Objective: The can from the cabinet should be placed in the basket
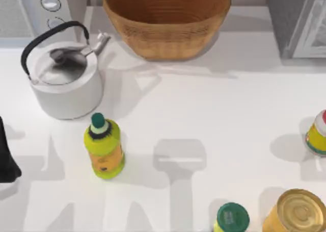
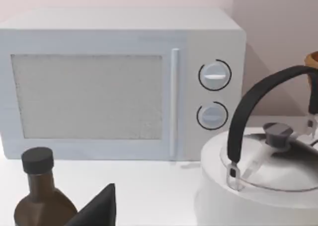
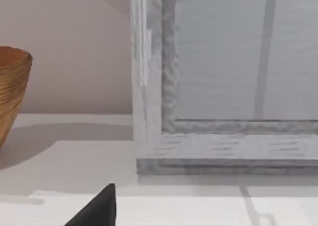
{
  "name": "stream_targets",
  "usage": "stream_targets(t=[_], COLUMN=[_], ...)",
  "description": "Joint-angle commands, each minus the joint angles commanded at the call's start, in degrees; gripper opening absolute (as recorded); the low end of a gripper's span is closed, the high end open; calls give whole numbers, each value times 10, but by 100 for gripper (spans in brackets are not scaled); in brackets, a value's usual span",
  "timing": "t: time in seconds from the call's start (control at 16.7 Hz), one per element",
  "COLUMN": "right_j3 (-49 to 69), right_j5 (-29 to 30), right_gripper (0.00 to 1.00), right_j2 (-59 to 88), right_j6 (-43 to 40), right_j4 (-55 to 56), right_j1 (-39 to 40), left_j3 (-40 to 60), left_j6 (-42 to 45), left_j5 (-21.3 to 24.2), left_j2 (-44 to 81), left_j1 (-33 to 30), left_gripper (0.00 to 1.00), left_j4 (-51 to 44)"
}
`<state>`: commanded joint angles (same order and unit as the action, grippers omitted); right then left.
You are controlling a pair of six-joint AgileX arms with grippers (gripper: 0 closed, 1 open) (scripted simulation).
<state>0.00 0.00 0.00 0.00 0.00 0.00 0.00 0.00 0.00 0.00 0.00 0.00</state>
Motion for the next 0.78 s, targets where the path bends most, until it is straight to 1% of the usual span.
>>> stream_targets(t=[0.18,0.36,0.54,0.78], right_j3=[6,60,165,357], right_j5=[1,6,18,41], right_gripper=[100,100,100,100], right_j2=[5,50,133,284], right_j6=[0,1,3,5], right_j4=[-1,-13,-39,-88], right_j1=[1,9,21,41], left_j3=[0,0,0,0], left_j6=[0,0,0,0], left_j5=[0,0,0,0], left_j2=[0,0,0,0], left_j1=[0,0,0,0], left_gripper=[100,100,100,100], left_j4=[0,0,0,0])
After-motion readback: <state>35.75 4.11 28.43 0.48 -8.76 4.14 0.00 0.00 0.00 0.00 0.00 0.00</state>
